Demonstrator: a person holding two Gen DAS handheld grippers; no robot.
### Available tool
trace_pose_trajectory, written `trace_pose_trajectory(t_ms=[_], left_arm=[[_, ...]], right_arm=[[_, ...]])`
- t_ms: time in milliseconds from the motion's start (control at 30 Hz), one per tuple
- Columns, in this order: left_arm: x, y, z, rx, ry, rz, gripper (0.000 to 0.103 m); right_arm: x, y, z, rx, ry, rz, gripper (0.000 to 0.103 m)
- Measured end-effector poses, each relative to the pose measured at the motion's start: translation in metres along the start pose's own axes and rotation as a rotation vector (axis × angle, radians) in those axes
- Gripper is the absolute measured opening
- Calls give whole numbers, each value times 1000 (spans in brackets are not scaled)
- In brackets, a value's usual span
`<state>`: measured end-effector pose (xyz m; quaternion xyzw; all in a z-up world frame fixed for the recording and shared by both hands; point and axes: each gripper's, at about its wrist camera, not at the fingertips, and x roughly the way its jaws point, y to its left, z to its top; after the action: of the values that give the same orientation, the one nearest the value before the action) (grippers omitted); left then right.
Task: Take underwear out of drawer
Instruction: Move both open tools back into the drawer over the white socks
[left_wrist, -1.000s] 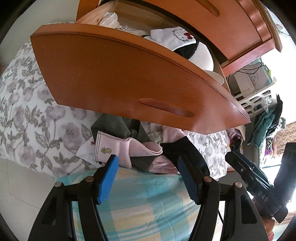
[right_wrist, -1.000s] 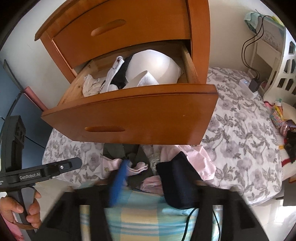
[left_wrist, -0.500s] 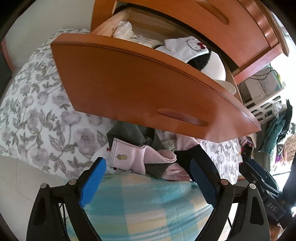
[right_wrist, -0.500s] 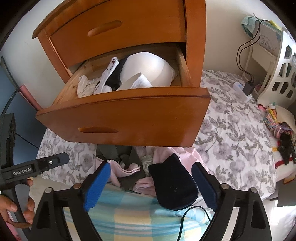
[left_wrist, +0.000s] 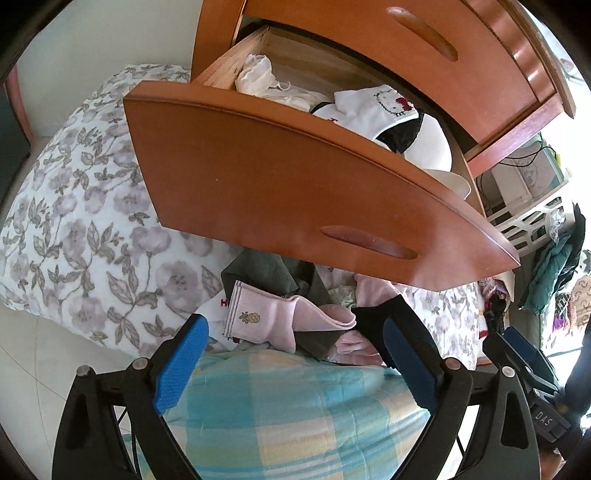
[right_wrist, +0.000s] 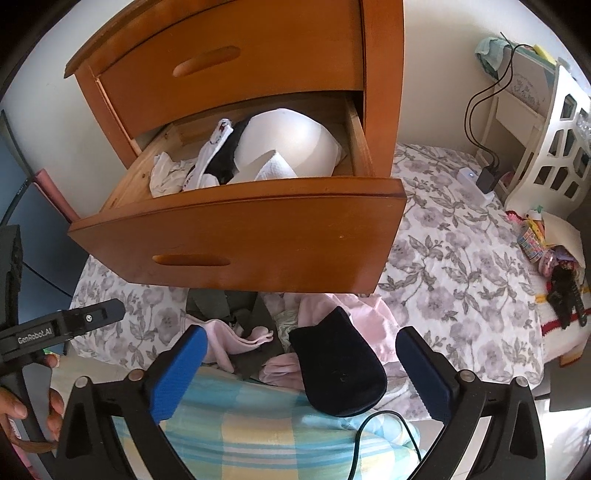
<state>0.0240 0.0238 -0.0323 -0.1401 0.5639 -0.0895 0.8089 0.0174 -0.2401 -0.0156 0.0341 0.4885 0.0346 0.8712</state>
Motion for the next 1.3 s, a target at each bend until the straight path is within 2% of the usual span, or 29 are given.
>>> trace_pose_trajectory(t_ms=[300, 500, 633, 700, 833, 967, 1133, 1300], left_arm=[[-29, -10, 6, 55, -106, 9, 96], [-60, -16, 13, 88, -221, -2, 96], [-77, -21, 18, 115, -306, -25, 97], [-83, -22, 20, 118, -345, -38, 101], [-86, -21, 24, 115, -385, -64, 103], [-87, -22, 31, 129, -400, -60, 103], [-88, -23, 43, 139, -418, -83, 103], [-81, -23, 64, 145, -386, -57, 103]], right_arm=[[-24, 6, 7, -21, -113, 2, 103], [-52, 12, 16, -31, -273, -3, 103], [-65, 14, 25, -16, -315, 60, 103], [-69, 14, 28, -19, -339, 62, 103], [-77, 11, 37, -7, -403, 86, 103], [-78, 13, 50, -25, -422, 71, 103], [-69, 13, 64, -33, -397, 64, 103], [-55, 20, 78, -99, -366, 52, 103]])
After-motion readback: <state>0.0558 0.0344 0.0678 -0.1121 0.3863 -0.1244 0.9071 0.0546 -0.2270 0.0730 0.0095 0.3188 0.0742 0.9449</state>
